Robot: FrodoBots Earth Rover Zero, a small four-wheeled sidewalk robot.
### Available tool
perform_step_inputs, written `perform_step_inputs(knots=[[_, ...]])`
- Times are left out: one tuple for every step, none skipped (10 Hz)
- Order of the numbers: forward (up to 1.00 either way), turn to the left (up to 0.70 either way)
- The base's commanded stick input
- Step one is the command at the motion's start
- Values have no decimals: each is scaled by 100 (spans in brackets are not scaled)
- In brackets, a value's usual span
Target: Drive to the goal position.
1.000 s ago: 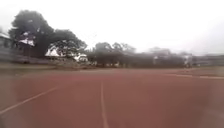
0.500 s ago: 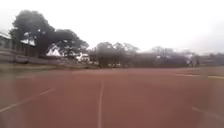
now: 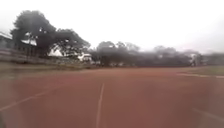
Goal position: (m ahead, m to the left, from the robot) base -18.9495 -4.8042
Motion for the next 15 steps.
perform_step_inputs(knots=[[100, 0], [100, 0], [100, 0], [100, 0], [100, 0], [100, 0], [100, 0], [100, 0], [100, 0], [100, 0], [100, 0], [100, 0], [100, 0], [90, 10], [40, 60]])
